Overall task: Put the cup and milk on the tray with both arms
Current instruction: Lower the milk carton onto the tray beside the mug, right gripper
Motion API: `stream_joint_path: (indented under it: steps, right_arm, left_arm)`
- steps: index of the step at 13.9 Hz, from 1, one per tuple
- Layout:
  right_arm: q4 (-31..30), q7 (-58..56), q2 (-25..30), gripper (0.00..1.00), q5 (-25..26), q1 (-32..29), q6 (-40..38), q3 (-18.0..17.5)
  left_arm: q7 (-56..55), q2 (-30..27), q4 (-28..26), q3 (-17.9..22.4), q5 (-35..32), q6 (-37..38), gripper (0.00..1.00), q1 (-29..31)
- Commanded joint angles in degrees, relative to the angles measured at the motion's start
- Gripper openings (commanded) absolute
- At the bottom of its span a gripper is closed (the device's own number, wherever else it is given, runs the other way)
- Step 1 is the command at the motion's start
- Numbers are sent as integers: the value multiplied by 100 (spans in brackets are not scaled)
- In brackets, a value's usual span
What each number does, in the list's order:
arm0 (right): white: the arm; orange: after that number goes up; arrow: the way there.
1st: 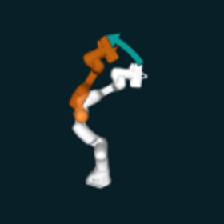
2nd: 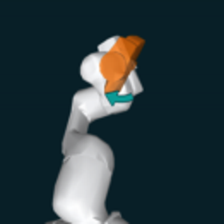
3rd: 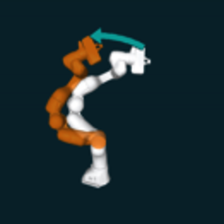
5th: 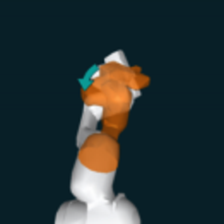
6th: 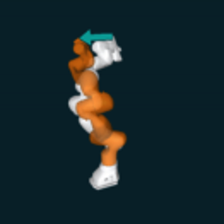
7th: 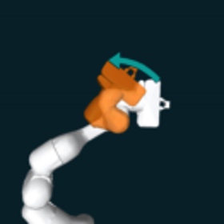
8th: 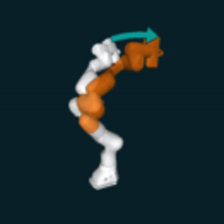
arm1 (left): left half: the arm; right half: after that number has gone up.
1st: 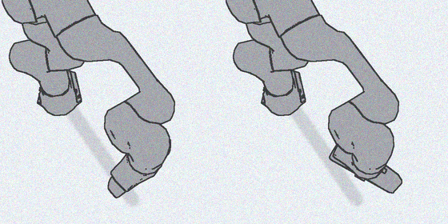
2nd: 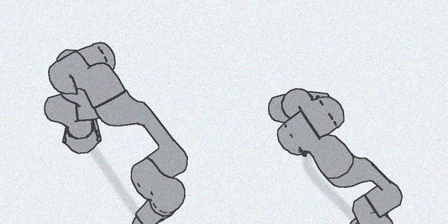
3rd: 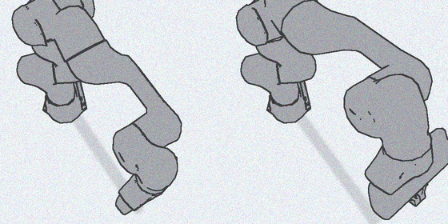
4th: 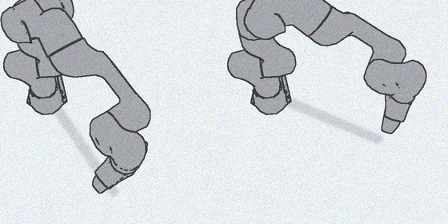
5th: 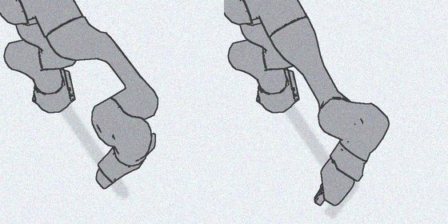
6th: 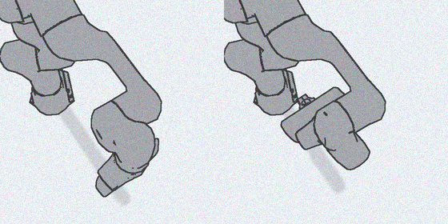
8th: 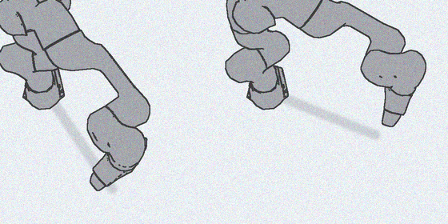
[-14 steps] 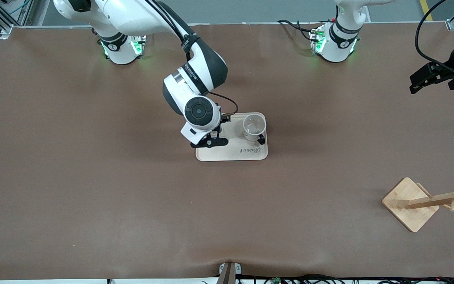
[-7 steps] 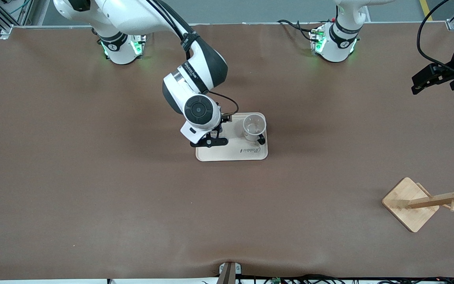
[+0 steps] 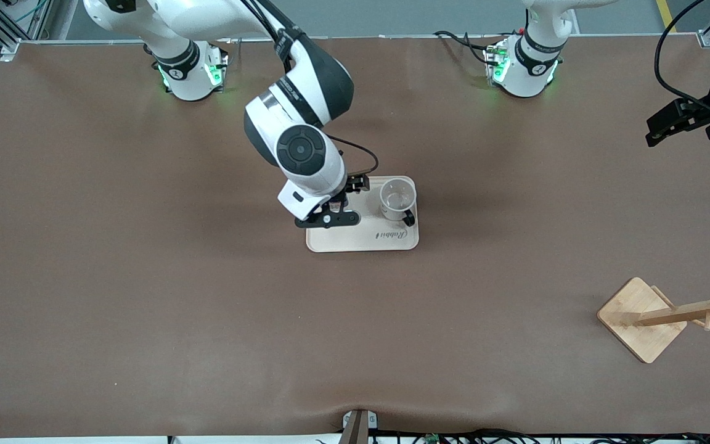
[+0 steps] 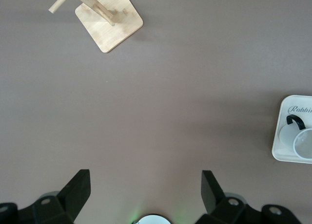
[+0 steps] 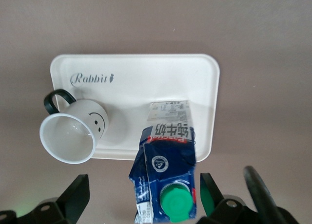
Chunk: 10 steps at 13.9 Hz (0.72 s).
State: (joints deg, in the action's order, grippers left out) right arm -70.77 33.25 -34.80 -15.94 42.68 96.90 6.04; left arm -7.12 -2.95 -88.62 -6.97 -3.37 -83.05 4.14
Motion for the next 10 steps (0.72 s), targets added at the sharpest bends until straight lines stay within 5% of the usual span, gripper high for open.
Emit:
stream_joint_path:
  steps: [1, 4, 10]
  right_arm:
    - [422, 85, 201, 100, 30, -302, -704, 117]
    - [924, 59, 350, 100, 21, -540, -1226, 502]
    - [864, 59, 1140, 100, 179, -559, -1305, 1206]
  left_arm:
    - [97, -65, 11, 20, 91, 96, 100, 8]
    - [97, -65, 11, 20, 91, 96, 100, 8]
    - [106, -92, 20, -7, 100, 123, 100, 8]
